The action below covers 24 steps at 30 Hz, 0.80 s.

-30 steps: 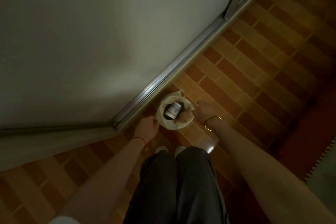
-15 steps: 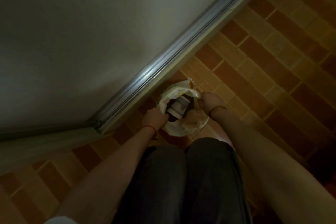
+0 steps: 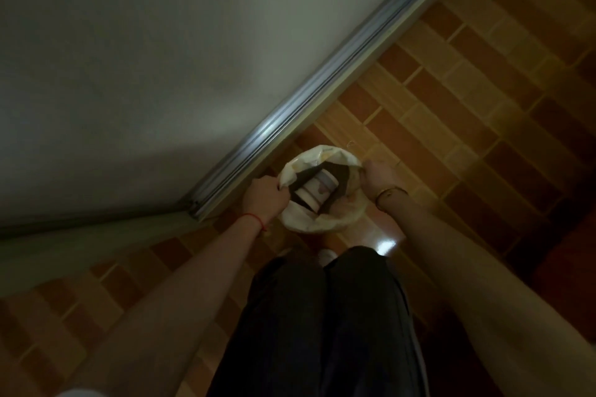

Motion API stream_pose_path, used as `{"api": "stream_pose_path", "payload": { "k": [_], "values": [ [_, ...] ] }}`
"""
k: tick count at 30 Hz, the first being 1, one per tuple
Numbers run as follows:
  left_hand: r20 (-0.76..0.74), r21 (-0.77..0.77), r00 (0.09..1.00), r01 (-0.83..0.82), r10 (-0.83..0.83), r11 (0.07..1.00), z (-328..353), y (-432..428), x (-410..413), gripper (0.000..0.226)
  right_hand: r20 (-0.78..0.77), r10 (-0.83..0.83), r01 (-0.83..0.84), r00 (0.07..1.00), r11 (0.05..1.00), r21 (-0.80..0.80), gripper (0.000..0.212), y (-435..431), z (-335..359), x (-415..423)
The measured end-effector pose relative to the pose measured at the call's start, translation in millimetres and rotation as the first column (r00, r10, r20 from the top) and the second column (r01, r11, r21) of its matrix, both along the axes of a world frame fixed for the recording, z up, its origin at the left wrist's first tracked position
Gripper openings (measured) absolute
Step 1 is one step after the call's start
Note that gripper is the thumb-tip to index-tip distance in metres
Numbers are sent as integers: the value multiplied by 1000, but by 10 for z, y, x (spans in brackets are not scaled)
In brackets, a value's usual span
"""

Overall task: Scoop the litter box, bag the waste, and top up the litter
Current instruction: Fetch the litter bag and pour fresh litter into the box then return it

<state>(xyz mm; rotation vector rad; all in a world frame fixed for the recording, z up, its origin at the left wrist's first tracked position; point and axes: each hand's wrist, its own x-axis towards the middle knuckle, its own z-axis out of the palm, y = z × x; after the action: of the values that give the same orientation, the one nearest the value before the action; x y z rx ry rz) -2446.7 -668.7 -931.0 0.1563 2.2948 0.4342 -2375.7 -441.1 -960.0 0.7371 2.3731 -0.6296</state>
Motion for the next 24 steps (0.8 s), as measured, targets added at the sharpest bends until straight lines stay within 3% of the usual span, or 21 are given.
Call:
{"api": "stream_pose_path", "payload": {
  "k": [14, 19, 24],
  "values": [
    [38, 45, 988, -151, 149, 988, 3127, -232, 552, 33, -37, -5, 4, 999, 1000, -15, 29, -258, 3106, 471],
    [52, 48, 982, -185, 182, 982, 3835, -438, 838, 22, -49, 46, -47, 998, 999, -21, 29, -424, 3838, 618],
    [-7, 37, 966, -258, 258, 965, 4277, -725, 1212, 28, -98, 168, -170, 981, 985, -16, 29, -654, 4330, 685]
  ]
}}
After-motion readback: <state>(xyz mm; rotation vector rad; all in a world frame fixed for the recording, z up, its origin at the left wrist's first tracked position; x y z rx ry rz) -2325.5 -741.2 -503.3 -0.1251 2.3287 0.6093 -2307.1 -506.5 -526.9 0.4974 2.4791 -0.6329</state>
